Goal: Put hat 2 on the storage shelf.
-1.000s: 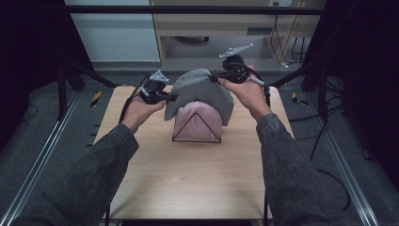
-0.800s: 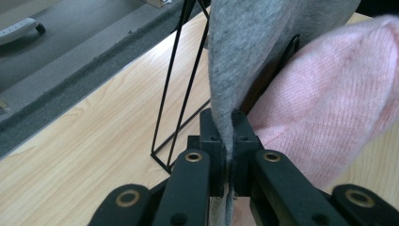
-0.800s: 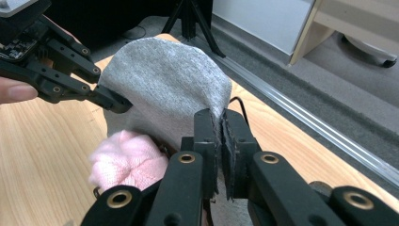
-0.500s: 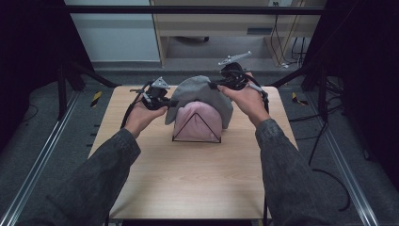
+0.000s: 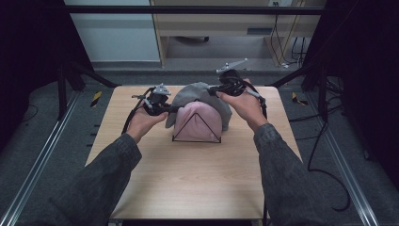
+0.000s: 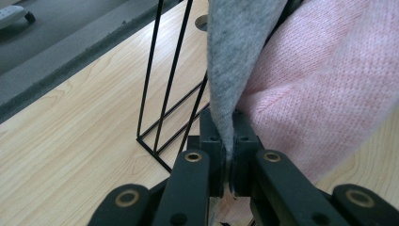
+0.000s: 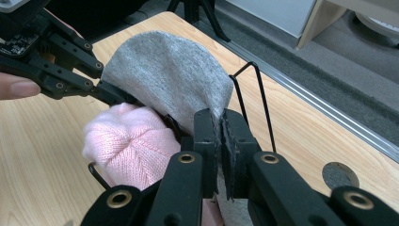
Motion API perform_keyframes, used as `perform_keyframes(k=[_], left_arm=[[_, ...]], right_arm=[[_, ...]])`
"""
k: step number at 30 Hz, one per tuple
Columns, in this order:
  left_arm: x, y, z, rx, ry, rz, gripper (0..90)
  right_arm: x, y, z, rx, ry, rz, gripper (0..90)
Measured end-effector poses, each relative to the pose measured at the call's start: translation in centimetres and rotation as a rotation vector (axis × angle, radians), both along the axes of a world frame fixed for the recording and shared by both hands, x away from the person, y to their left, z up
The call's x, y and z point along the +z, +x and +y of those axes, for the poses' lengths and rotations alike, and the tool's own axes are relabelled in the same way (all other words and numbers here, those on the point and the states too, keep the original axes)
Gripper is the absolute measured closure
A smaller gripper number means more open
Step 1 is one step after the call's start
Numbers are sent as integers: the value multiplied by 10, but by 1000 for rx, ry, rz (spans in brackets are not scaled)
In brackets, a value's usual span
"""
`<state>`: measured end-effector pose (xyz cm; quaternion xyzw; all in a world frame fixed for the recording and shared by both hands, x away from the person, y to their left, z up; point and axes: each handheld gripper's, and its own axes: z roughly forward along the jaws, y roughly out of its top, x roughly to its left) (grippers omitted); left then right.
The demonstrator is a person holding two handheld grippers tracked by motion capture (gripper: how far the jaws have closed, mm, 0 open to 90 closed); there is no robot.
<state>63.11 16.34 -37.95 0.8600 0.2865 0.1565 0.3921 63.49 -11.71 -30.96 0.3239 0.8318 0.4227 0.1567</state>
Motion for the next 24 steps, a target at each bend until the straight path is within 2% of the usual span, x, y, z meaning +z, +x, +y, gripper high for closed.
perform_keyframes(k=[24], left_arm=[[-8, 1, 2, 5, -4, 11, 866]], right_arm=[[-7, 0, 2, 0, -6, 13, 858]])
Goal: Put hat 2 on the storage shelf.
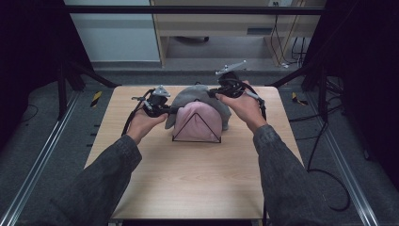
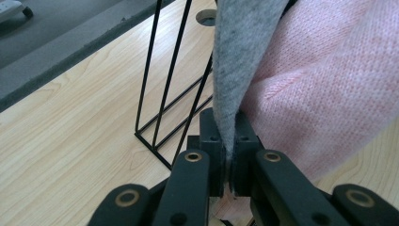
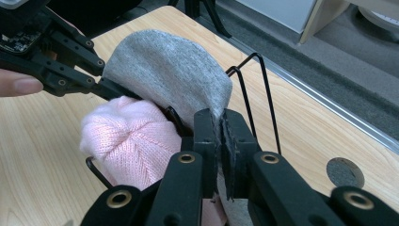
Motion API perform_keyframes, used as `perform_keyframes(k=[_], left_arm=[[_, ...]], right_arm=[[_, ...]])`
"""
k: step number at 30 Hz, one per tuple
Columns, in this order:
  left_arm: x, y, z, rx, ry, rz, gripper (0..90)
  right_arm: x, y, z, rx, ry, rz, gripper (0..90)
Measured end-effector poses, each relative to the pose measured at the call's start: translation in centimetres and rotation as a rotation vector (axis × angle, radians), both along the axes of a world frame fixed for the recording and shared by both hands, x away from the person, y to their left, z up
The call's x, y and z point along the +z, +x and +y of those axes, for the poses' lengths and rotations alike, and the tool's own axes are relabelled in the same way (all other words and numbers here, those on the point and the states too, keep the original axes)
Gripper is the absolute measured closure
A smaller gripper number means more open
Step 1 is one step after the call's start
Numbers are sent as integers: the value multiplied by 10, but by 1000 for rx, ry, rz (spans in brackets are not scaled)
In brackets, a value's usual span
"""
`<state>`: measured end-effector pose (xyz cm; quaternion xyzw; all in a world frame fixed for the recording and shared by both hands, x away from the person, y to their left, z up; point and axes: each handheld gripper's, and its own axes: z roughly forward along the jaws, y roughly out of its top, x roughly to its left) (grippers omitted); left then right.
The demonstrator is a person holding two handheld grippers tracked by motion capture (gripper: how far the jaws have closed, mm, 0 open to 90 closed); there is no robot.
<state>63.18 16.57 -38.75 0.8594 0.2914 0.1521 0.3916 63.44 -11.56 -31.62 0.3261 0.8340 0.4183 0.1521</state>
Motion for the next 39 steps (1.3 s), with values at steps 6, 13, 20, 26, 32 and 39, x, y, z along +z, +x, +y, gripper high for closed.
perform_keyframes(k=[6, 13, 20, 26, 32, 39], left_arm=[[-4, -1, 1, 8, -9, -1, 866], [-10, -1, 4, 16, -8, 9, 866], [-12, -2, 4, 20, -13, 11, 866], [-15, -2, 4, 26, -13, 20, 865], [-19, -2, 6, 29, -11, 27, 866], [-25, -2, 9, 37, -9, 38, 861]], right_arm=[[-2, 0, 0, 4, -1, -1, 858], [-6, 1, 3, 7, -1, 8, 857], [-9, 1, 3, 5, 0, 10, 856], [-13, 1, 4, 1, -1, 22, 855], [-15, 0, 5, 2, -5, 27, 851], [-20, 0, 8, 5, -9, 33, 844]])
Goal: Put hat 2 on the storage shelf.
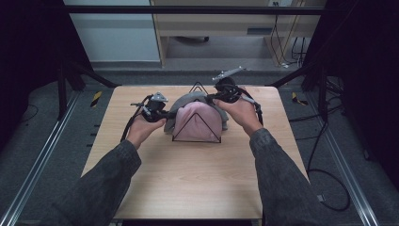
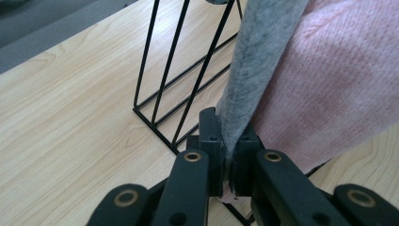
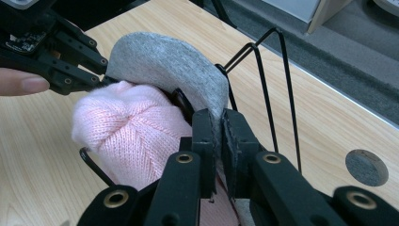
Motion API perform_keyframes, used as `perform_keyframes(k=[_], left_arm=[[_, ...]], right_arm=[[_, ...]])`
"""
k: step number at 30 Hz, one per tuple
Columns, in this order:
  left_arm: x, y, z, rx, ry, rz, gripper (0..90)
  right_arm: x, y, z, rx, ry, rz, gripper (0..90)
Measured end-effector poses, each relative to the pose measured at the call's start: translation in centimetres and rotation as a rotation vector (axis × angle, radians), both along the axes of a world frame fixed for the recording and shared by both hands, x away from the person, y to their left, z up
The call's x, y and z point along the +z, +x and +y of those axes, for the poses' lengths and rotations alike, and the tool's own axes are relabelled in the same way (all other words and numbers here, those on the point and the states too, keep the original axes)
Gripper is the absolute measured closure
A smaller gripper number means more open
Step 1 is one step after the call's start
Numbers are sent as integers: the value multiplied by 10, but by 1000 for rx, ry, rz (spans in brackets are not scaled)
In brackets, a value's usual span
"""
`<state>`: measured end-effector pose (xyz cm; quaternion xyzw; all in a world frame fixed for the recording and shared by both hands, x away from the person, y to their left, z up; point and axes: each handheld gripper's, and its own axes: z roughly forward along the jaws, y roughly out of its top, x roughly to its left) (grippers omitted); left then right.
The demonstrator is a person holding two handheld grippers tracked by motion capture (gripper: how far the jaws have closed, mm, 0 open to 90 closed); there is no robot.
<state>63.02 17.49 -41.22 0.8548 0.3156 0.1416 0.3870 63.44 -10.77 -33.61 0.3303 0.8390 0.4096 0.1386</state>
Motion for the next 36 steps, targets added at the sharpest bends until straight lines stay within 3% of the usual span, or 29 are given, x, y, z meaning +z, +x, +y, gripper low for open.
perform_keyframes(k=[20, 29, 36], left_arm=[[-9, 1, 4, 28, 26, 31, 818], [-11, -1, 8, 45, 17, 27, 780], [-8, -3, 10, 68, 12, 10, 744]], right_arm=[[-7, 0, 3, -16, -6, 14, 808], [-8, -1, 6, -29, -13, 10, 742], [-5, -2, 6, -51, -9, -19, 653]])
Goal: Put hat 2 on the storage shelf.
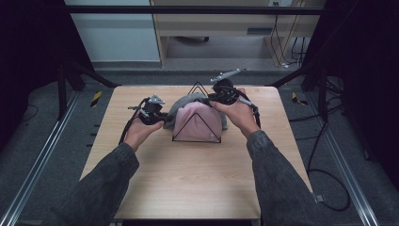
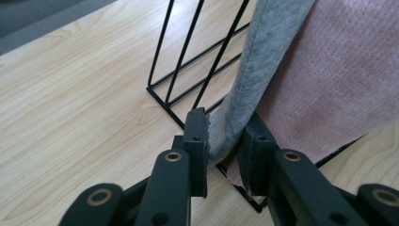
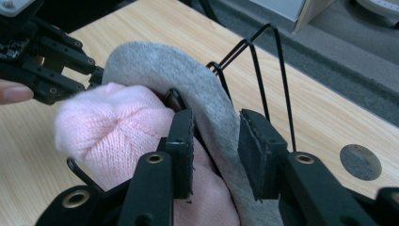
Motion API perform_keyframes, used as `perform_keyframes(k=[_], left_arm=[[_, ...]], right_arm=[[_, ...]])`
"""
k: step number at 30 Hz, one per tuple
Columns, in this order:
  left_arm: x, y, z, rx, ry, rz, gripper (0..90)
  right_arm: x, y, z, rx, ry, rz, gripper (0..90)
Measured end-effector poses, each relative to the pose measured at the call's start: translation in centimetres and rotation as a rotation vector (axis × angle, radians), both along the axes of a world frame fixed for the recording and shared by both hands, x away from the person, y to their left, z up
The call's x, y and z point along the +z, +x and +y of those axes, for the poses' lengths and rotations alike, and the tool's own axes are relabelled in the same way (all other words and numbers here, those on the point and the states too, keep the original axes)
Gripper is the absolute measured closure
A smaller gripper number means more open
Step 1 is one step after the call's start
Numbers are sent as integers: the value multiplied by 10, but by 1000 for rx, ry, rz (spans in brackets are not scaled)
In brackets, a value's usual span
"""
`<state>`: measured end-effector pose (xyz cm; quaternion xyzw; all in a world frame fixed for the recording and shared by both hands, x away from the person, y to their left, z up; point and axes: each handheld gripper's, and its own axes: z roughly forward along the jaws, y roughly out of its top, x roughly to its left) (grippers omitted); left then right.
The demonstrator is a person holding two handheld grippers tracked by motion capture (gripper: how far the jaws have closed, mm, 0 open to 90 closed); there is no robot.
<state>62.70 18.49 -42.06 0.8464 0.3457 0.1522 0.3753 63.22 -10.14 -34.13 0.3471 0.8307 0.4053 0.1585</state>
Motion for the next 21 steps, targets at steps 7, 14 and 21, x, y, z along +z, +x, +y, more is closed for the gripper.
perform_keyframes(k=[7, 14, 21], left_arm=[[6, -4, 0, 9, -9, -22, 704], [16, -8, 3, 42, -35, -39, 595], [28, -12, 6, 63, -56, -59, 468]], right_arm=[[4, -2, -1, -18, 22, -14, 604], [9, -5, -1, -26, 30, -35, 557], [13, -9, -2, -37, 32, -49, 506]])
